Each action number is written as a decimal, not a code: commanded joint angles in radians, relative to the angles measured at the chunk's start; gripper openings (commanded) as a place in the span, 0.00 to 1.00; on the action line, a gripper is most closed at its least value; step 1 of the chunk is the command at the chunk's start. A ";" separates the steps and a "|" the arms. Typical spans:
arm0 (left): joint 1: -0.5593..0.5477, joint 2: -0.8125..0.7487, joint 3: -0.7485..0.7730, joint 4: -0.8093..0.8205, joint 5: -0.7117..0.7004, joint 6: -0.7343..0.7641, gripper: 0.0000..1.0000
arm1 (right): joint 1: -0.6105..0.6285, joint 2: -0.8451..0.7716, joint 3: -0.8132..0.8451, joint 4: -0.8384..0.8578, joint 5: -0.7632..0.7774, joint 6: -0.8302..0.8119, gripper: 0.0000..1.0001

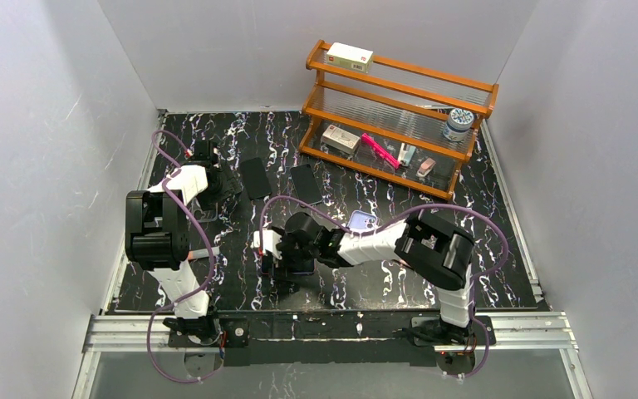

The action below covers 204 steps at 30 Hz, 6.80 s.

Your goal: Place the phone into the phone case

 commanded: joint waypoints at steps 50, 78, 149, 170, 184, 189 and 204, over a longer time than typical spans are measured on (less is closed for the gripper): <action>0.069 -0.058 -0.011 -0.100 -0.127 -0.031 0.78 | -0.035 0.153 0.358 -0.651 0.094 0.030 0.99; 0.102 0.038 0.028 -0.083 -0.047 0.057 0.58 | -0.020 0.041 0.246 -0.564 0.078 0.042 0.68; -0.053 0.013 0.102 -0.071 0.026 0.148 0.00 | -0.023 -0.206 0.025 -0.420 0.109 0.148 0.54; -0.384 -0.382 -0.111 -0.089 0.332 0.394 0.00 | -0.026 -0.594 -0.050 -0.569 0.164 0.254 0.53; -0.648 -0.376 -0.259 -0.022 0.385 0.443 0.00 | -0.025 -0.796 -0.067 -0.655 0.206 0.279 0.52; -0.664 -0.380 -0.274 -0.019 0.360 0.391 0.17 | -0.025 -0.809 -0.067 -0.656 0.200 0.253 0.52; -0.521 -0.504 -0.195 -0.255 -0.045 -0.215 0.53 | -0.025 -0.680 0.011 -0.720 0.219 0.131 0.53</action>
